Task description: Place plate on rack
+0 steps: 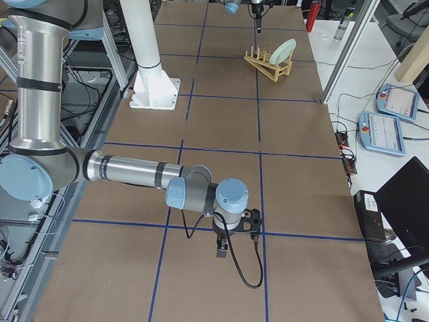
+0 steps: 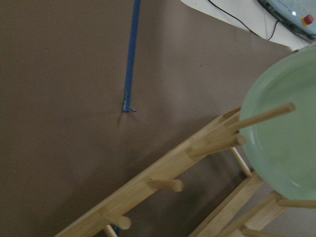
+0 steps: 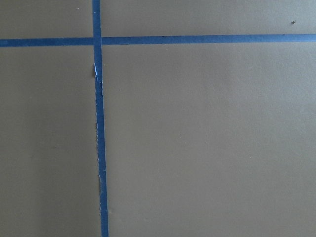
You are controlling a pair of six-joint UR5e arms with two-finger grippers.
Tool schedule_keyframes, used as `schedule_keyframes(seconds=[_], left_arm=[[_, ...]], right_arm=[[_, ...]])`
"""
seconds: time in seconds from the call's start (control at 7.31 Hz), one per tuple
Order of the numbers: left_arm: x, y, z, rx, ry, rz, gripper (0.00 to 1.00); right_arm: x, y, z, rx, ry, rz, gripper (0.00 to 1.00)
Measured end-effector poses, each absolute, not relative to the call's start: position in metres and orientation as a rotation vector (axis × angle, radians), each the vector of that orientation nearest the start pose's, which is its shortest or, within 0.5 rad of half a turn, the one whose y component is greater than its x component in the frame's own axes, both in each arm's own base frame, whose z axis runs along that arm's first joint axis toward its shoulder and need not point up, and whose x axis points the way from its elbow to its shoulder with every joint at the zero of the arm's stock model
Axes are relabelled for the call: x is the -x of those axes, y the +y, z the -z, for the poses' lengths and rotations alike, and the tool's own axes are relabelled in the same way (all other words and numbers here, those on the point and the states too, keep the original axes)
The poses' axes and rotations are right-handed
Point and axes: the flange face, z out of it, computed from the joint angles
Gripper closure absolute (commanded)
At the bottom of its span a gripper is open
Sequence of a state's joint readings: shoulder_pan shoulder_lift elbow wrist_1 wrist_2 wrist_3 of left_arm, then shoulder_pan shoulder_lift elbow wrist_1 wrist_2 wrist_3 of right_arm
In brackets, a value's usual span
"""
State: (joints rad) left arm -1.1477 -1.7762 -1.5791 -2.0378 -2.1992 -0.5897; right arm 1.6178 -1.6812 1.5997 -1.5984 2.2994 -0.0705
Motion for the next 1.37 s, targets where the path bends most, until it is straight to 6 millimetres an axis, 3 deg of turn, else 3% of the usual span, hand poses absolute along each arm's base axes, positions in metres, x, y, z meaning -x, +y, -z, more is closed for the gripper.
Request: schedule_keyframes(seconds=[0.27,0.55,0.68,0.96,1.37], left_arm=[[-0.091,-0.569,-0.542,-0.282,0.721,-0.235,0.0],[-0.004,-0.556,-0.578,-0.193,0.697,-0.247,0.0],[0.028,-0.549,-0.589,-0.157,0.697,-0.224,0.0],[0.057,-0.526,-0.608,-0.116,0.778,-0.162,0.0],[0.061,-0.5,-0.625,-0.094,0.866,-0.134,0.0]], right_arm=[[-0.087,-0.431,-0.702,0.061,-0.733,-0.017,0.0],[-0.087,-0.431,-0.702,0.062,-0.733,-0.018,0.0],[-0.087,-0.431,-0.702,0.062,-0.733,-0.018,0.0],[-0.087,-0.431,-0.702,0.063,-0.733,-0.018,0.0],[-0.087,-0.431,-0.702,0.063,-0.733,-0.017,0.0]])
